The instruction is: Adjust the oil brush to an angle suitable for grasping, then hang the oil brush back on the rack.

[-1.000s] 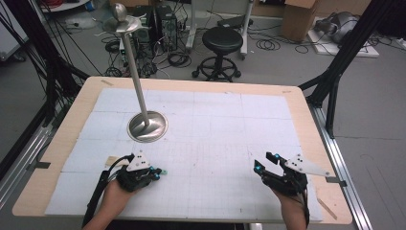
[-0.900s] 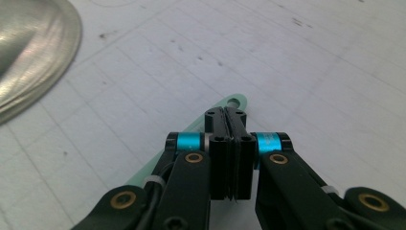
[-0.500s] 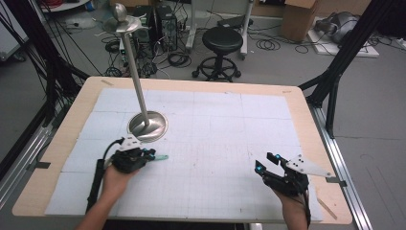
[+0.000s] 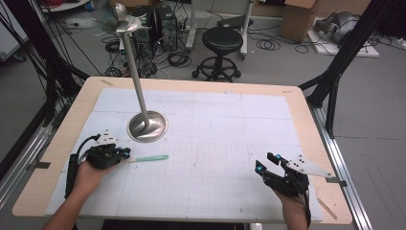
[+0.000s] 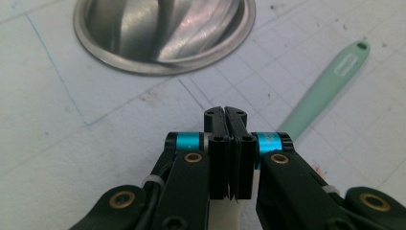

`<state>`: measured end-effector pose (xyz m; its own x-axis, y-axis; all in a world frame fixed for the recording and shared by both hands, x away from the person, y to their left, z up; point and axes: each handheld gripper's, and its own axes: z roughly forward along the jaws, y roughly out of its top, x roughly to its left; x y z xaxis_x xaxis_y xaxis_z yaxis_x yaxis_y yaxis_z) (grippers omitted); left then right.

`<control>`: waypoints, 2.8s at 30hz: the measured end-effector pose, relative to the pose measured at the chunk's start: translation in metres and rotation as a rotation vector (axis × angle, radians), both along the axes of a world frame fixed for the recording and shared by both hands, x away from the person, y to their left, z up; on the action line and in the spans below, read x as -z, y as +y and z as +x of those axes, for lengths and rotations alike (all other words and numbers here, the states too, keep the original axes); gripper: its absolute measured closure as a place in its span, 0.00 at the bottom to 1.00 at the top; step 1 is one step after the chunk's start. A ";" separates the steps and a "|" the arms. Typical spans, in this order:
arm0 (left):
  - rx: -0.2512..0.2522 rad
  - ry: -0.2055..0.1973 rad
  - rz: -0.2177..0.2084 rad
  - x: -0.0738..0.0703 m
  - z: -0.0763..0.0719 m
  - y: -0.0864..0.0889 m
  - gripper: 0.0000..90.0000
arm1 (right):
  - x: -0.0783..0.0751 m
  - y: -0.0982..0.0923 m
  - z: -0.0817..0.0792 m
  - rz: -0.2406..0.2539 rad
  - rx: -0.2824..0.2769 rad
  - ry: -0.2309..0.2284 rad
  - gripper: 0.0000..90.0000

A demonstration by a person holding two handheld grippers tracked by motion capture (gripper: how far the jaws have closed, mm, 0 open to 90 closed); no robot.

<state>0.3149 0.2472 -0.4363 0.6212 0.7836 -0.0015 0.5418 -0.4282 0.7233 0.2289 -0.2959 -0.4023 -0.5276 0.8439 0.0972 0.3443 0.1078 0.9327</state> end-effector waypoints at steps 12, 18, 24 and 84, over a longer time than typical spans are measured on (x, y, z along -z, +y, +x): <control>0.024 0.039 0.010 -0.001 -0.027 0.002 0.99 | -0.001 -0.001 0.000 0.006 -0.001 -0.010 0.49; 0.013 0.030 -0.004 0.000 -0.052 0.002 0.99 | 0.000 0.001 0.000 0.001 -0.005 -0.009 0.49; -0.013 0.014 -0.014 0.002 -0.068 -0.002 0.99 | 0.000 0.002 0.000 0.003 -0.004 -0.001 0.49; 0.207 -0.151 -0.304 -0.023 -0.083 0.019 0.33 | -0.008 0.003 -0.015 0.022 0.017 -0.020 0.17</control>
<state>0.2321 0.2657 -0.4136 0.7767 0.6200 -0.1108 0.3444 -0.2708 0.8989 0.2142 -0.2928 -0.3938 -0.5149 0.8508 0.1049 0.3267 0.0816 0.9416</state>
